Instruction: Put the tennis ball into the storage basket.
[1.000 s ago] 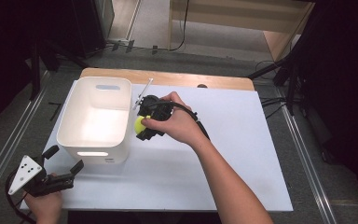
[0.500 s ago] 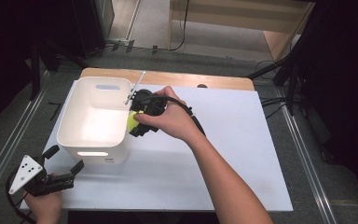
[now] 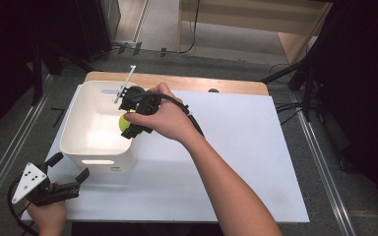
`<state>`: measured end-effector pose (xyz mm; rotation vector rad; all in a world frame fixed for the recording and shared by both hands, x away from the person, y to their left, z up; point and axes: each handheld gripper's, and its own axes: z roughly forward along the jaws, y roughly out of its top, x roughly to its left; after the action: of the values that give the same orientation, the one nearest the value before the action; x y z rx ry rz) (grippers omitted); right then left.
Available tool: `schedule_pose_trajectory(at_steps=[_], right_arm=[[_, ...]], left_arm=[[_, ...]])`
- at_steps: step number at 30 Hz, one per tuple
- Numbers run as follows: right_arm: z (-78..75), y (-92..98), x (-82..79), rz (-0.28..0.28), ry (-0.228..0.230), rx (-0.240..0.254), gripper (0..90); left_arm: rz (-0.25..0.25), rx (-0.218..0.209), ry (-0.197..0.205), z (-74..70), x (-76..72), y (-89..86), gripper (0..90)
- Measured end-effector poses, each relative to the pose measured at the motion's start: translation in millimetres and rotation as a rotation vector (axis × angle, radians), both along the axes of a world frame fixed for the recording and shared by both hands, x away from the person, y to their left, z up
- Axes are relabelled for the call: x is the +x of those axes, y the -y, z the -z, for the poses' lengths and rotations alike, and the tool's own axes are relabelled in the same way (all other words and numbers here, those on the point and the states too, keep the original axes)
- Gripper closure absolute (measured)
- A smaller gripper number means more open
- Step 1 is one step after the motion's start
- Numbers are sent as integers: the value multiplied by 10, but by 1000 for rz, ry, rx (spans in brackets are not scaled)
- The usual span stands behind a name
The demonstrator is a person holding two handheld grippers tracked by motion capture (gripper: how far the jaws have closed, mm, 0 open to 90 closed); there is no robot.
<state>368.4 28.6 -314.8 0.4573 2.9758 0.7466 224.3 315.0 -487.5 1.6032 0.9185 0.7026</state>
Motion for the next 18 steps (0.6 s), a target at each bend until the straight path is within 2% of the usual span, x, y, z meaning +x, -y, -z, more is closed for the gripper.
schedule_pose_trajectory(at_steps=[7,18], right_arm=[[84,-189,4,-26,0,-1,237],[228,-402,-15,-25,30,-62,236]], left_arm=[[3,-2,3,1,1,-4,0],[10,-11,8,0,-9,-16,0]])
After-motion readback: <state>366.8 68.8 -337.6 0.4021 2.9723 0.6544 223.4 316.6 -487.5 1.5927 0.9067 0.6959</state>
